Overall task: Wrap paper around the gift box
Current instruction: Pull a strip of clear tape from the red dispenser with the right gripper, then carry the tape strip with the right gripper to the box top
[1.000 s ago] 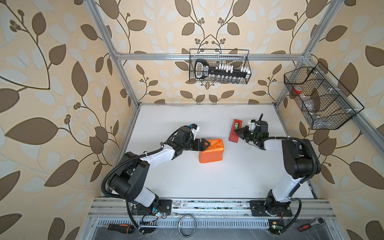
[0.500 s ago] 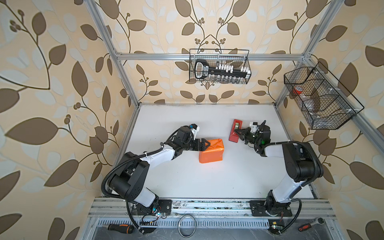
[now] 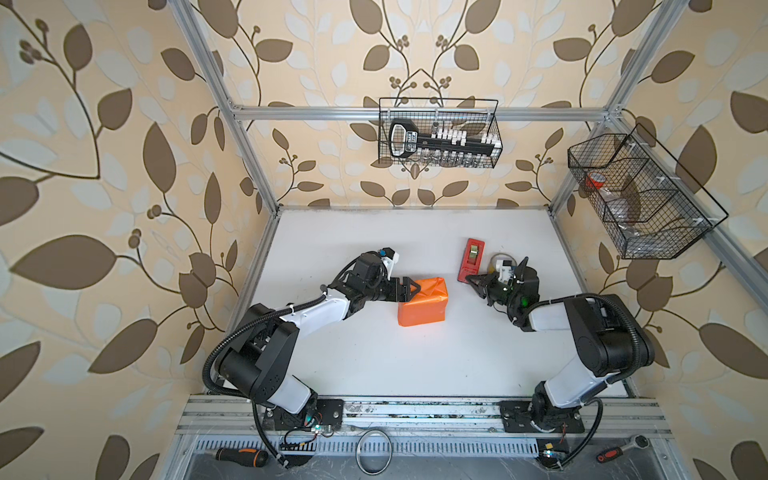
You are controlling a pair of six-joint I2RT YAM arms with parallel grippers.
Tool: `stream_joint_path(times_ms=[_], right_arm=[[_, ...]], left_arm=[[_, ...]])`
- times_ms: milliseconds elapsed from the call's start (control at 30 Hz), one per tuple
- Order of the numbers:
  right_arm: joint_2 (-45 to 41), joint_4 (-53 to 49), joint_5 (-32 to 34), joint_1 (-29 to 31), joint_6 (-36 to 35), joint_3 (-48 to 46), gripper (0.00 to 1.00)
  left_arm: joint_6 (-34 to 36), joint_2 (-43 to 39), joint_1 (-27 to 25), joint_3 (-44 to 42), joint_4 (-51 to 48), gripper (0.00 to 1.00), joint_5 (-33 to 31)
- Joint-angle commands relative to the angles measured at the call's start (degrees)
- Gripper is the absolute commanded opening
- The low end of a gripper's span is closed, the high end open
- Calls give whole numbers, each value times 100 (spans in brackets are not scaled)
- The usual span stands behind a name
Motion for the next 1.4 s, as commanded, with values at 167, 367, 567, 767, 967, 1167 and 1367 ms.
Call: stream_joint_path(times_ms=[167,367,567,767,967,1167,1367], right_arm=[[223,-894,614,89,-710,57,0],[104,-1752,1397,102,-1356,247,0],[-25,-2485,1997,146,-1861,521,0],[-146,-2977,2297,160,-2174,747,0],[-171,-3267,2449,199,-2361,975,0],[-903,-3432,2071,151,-2645,833,0],[-2576,-3953,689,454,-3025,630,0]], left_arm=[[262,151,-10,-243,-753,91,-378],[282,150,-10,-258,-762,91,-403],[294,159,-14,-277,-761,91,-403],[305,163,-14,-287,-744,91,-419],[306,157,-14,-317,-719,91,-438],[307,200,-13,-318,-699,91,-429],[335,197,-10,-338,-700,91,-413]])
